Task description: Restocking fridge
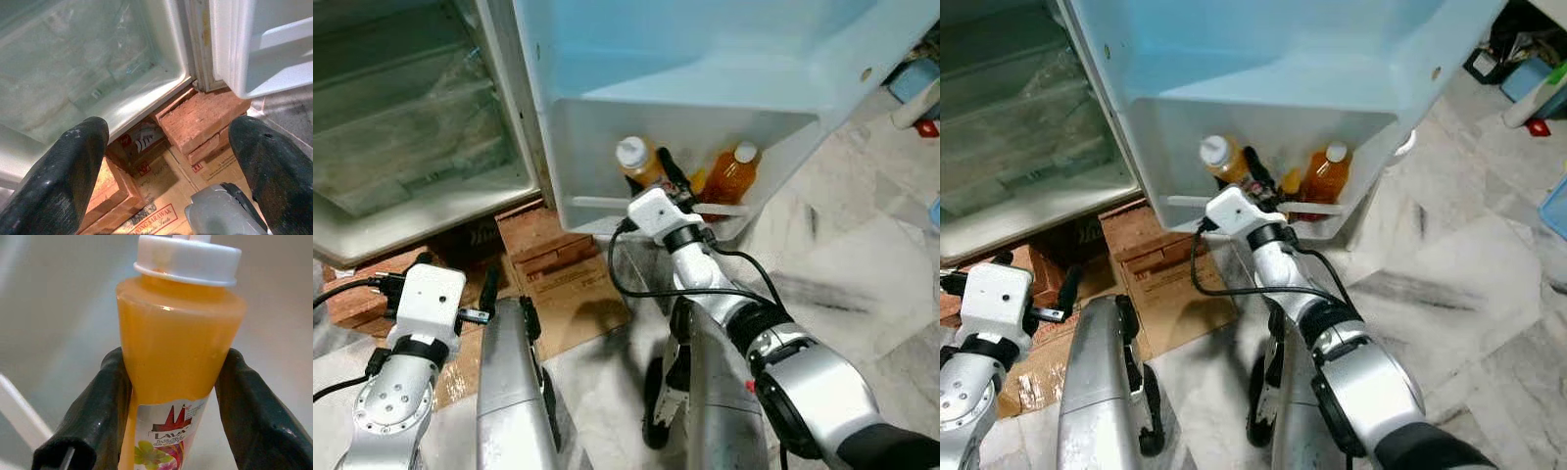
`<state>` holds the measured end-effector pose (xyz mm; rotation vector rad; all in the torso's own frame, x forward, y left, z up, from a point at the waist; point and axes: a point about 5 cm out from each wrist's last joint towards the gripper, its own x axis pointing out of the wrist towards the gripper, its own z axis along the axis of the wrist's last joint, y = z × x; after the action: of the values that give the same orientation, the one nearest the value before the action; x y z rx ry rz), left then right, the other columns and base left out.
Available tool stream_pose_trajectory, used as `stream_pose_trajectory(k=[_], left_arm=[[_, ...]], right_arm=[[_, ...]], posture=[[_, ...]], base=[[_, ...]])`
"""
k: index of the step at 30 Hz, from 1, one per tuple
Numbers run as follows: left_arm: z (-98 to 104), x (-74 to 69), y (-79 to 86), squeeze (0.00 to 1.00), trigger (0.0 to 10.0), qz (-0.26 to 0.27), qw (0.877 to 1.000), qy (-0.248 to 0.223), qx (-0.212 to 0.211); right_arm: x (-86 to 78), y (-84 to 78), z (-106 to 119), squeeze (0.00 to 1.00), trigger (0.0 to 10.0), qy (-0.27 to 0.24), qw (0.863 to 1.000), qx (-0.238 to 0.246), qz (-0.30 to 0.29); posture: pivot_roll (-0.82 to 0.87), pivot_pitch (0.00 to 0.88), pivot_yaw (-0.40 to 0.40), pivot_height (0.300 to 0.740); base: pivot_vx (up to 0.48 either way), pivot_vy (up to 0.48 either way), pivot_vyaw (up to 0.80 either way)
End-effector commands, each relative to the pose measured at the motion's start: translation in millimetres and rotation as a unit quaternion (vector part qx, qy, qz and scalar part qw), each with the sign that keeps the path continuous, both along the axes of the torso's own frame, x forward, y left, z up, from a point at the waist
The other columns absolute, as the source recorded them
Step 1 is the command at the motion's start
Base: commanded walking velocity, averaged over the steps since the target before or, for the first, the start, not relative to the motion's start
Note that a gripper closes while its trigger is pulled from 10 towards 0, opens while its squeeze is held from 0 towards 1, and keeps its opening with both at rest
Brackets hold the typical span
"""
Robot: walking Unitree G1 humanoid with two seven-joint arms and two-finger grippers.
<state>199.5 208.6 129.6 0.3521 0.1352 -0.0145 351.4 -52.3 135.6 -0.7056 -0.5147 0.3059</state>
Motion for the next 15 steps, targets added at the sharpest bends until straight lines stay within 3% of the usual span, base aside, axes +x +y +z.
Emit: stream_pose_trajectory(k=[1,4,6,8,10,12,15], left_arm=[[-2.4,-4.1,-0.4,0.00,10.0,0.002,1.000,0.008,0.000],[-1.9,-4.9,0.3,0.00,10.0,0.001,1.000,0.009,0.001],[-2.2,-5.0,0.6,0.00,10.0,0.000,1.000,0.011,0.001],[-2.7,-5.1,0.8,0.00,10.0,-0.001,1.000,0.012,0.000],[-2.9,-5.2,0.9,0.00,10.0,-0.001,1.000,0.012,0.000],[-3.4,-4.9,0.5,0.00,10.0,-0.002,1.000,0.013,0.001],[-3.9,-4.4,0.3,0.00,10.0,-0.003,1.000,0.015,0.000]], right_arm=[[-3.0,2.0,-3.4,0.00,10.0,-0.006,1.000,-0.011,0.010],[-8.2,8.6,-15.0,0.00,10.0,0.000,0.998,-0.054,0.024],[-10.8,9.4,-25.7,0.00,10.0,0.031,0.997,-0.068,0.023],[-12.0,3.7,-42.5,0.00,10.0,0.113,0.993,-0.045,-0.002],[-12.1,0.0,-48.7,0.00,10.0,0.148,0.988,-0.024,-0.018],[-13.9,-15.2,-66.4,0.00,10.0,0.230,0.971,0.016,-0.062],[-16.2,-29.4,-78.5,0.00,10.0,0.281,0.953,0.058,-0.099]], posture=[[0.33,0.279,-0.068,0.502],[0.34,0.284,-0.066,0.502],[0.34,0.284,-0.065,0.502],[0.34,0.283,-0.066,0.502],[0.34,0.283,-0.066,0.502],[0.35,0.278,-0.066,0.502],[0.34,0.276,-0.067,0.502]], base=[[0.000,0.000,0.00],[0.000,0.000,0.00],[0.000,0.000,0.00],[0.000,0.000,0.00],[0.000,0.000,0.00],[0.000,0.000,0.00],[0.000,0.000,0.00]])
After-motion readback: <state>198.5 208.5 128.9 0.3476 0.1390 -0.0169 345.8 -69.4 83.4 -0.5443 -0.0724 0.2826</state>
